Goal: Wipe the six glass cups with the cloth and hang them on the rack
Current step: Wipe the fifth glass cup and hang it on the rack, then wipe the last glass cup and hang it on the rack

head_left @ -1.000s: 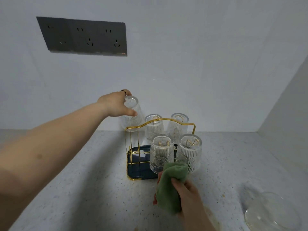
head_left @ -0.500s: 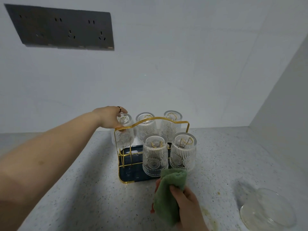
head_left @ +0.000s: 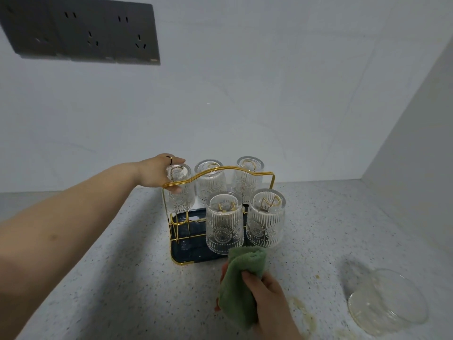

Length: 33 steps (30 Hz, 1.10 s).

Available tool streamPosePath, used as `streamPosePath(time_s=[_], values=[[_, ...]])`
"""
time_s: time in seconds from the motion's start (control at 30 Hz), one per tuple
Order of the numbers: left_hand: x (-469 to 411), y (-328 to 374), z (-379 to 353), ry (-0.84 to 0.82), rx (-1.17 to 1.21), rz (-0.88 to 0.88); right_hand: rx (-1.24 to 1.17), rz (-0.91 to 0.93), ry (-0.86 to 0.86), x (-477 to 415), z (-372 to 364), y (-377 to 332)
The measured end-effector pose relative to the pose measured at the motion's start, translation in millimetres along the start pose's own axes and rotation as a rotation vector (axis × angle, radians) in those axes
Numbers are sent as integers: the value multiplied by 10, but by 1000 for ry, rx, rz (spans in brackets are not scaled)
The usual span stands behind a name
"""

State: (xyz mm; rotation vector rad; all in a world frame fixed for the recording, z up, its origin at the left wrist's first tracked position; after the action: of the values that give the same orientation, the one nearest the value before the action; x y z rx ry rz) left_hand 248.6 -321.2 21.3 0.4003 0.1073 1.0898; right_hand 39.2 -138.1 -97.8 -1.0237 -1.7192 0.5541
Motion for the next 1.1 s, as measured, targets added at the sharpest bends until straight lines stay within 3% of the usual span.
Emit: streamPosePath(time_s=[0.2, 0.37, 0.43, 0.53, 0.67, 0.9, 1.1], values=[[204, 88, 169, 112, 78, 46, -19, 15, 54, 47, 87, -80], [775, 531, 455, 658, 154, -49, -30, 80, 41, 164, 124, -192], [1064, 857, 337, 733, 334, -175, -6, 98, 12, 269, 80, -228], [1324, 1370, -102, 522, 535, -343, 27, 144, 11, 477, 56, -289], [1375, 1798, -595, 233, 388, -440, 151, 153, 62, 730, 13, -289], [1467, 2066, -754, 250, 361, -424, 351, 242, 113, 1150, -48, -272], [1584, 2045, -777, 288, 583, -370, 347, 261, 68, 1354, -58, -217]])
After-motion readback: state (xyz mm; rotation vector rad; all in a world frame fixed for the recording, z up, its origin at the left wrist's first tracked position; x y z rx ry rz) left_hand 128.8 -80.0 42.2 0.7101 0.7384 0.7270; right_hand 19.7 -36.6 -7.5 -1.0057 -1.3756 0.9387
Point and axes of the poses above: each hand's wrist, its own x-axis away from the middle knuckle, its own z-axis out of the back of the hand, y = z × x, the point moved 5 cm from there along -x, towards the middle knuckle, and after that the axes turned 13 degrees about -z, right-handed, at the moved point
